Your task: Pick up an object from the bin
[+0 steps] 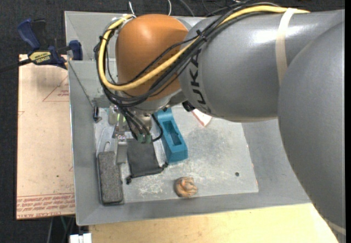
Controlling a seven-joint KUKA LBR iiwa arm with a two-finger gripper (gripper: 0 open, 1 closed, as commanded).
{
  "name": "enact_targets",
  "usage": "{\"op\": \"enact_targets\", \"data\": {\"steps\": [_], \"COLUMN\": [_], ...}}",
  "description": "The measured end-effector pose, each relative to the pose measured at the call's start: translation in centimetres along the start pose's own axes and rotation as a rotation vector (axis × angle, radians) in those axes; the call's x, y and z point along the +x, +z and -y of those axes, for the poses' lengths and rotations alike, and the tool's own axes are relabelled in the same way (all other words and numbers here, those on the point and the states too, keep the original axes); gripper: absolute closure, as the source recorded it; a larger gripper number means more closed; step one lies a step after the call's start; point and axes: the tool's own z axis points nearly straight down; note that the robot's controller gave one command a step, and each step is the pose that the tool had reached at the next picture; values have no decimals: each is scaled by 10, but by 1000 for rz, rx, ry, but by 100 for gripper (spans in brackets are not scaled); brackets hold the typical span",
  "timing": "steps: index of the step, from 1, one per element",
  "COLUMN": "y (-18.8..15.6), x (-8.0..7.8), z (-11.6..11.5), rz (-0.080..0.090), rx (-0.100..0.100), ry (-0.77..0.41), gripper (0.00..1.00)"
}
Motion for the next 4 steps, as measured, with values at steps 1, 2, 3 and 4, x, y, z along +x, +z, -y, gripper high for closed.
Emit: {"op": "enact_targets", "data": {"steps": [1, 2, 3, 4], "y": [0, -43, -19, 66], "x": [0, -15, 4, 9], "z": [0, 6, 14, 29], "rz": [0, 0, 9, 4], "rx": [0, 1, -2, -1], "ry": [0, -97, -146, -132], "gripper": [0, 0, 0, 0]}}
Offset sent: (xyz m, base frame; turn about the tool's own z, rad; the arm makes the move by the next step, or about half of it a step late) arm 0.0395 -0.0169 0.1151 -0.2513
